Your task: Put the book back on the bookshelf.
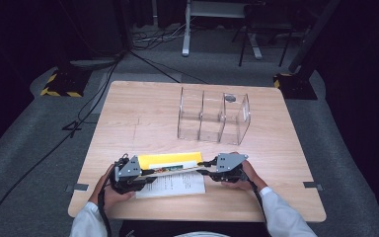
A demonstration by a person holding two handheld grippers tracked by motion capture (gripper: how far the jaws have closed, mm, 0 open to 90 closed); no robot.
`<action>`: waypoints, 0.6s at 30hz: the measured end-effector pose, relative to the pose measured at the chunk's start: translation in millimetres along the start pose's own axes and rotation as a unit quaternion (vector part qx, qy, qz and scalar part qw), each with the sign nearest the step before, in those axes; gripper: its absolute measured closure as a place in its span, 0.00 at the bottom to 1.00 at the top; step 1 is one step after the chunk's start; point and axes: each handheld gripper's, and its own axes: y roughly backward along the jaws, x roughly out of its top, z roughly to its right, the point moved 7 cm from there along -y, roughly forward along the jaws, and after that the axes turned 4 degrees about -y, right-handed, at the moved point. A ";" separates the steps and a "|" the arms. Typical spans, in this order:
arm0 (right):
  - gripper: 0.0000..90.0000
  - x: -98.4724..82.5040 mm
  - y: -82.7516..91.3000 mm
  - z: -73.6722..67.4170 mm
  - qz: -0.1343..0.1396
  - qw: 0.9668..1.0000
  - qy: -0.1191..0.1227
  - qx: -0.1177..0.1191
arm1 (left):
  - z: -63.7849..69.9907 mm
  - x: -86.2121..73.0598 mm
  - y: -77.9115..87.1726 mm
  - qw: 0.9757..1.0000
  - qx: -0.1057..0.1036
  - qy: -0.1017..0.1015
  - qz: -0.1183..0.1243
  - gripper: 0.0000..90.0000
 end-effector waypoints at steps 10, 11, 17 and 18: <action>0.93 13.1 1.5 -16.6 -0.014 0.999 0.042 0.001 | -3.7 7.5 3.4 0.999 0.050 0.007 -0.018 0.50; 0.93 14.0 1.3 -16.9 -0.015 0.999 0.043 0.000 | -2.0 10.2 3.3 0.998 0.057 0.002 -0.023 0.47; 0.93 14.4 -0.5 -21.2 -0.021 0.999 0.044 0.005 | 17.4 31.7 -9.4 0.997 0.062 -0.036 -0.042 0.34; 0.93 15.3 -0.7 -22.0 -0.021 0.999 0.044 0.006 | 20.8 35.5 -12.5 0.996 0.059 -0.042 -0.043 0.34</action>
